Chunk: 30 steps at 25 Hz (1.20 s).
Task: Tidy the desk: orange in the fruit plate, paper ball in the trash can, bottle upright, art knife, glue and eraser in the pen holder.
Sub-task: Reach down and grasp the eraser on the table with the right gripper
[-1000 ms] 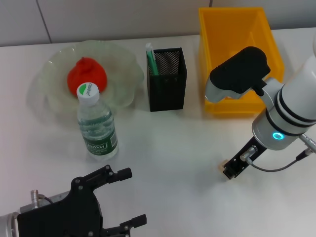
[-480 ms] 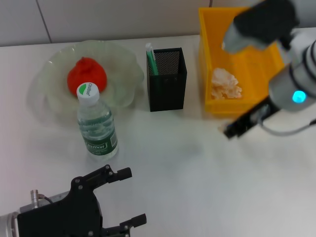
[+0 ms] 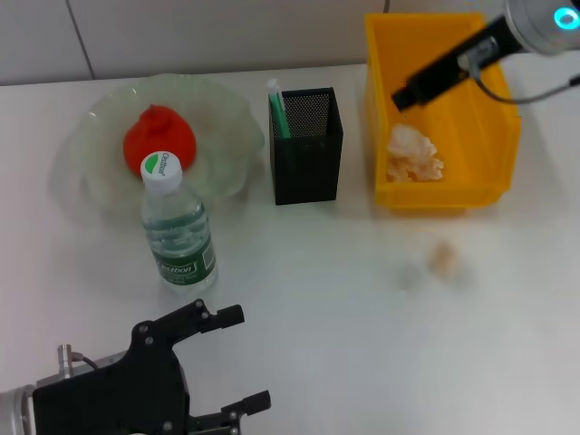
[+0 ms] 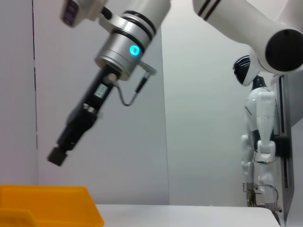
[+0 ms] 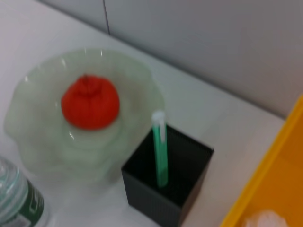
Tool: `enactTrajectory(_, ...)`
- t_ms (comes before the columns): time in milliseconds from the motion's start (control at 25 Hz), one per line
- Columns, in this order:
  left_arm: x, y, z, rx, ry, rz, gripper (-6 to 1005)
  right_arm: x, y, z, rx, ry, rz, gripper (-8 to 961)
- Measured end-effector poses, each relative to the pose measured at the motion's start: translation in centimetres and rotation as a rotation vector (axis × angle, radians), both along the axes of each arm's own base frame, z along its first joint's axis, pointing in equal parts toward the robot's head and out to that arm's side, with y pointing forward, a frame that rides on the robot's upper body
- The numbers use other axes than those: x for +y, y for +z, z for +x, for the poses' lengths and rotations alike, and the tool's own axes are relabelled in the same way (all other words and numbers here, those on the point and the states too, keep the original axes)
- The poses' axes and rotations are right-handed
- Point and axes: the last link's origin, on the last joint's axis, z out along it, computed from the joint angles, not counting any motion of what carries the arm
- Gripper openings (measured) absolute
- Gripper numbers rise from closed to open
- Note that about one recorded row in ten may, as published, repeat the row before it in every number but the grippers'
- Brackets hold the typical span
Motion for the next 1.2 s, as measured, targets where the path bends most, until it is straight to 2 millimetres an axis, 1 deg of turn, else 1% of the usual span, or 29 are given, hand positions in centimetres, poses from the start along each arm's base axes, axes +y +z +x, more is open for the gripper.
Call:
enactTrajectory(80,0.0,0.0,0.0,-0.001,0.0,0.0,814,0.6,-0.2,-0.3,0.004,0.007,-0.005,197)
enactTrajectory(160,0.0,0.0,0.1,-0.003,-0.002,-0.001,814,0.7,-0.2,-0.6,0.004,0.015,-0.009,190)
enactTrajectory(320,-0.1,0.1,0.1,-0.008,-0.002,-0.005,814,-0.2,0.4,-1.2,-0.008,0.041,0.002,183)
enactTrajectory(440,-0.1,0.1,0.1,-0.01,-0.002,-0.002,814,-1.0,0.8,-0.9,-0.011,0.026,-0.004,184)
enactTrajectory(600,-0.1,0.1,0.1,-0.009,-0.004,-0.002,814,-3.3,0.7,0.7,-0.042,-0.027,-0.055,187)
enactTrajectory(760,-0.1,0.1,0.1,-0.009,-0.004,-0.002,814,-6.1,0.5,2.3,-0.068,-0.071,-0.098,192)
enactTrajectory(880,-0.1,0.1,0.1,-0.009,-0.006,-0.003,814,-8.0,0.1,3.5,-0.084,-0.114,-0.127,285)
enactTrajectory(920,0.0,0.1,0.1,-0.006,-0.004,-0.005,814,-9.1,-0.5,4.4,-0.094,-0.156,-0.14,316)
enactTrajectory(960,0.0,0.1,0.1,-0.006,-0.004,-0.005,814,-9.1,-0.5,4.4,-0.094,-0.156,-0.14,347)
enactTrajectory(1080,0.0,0.0,0.1,-0.005,-0.003,-0.006,814,-10.6,-1.7,5.7,-0.113,-0.197,-0.17,421)
enactTrajectory(1200,0.0,0.0,0.1,-0.005,-0.004,-0.007,814,-11.5,-2.4,6.8,-0.144,-0.224,-0.181,485)
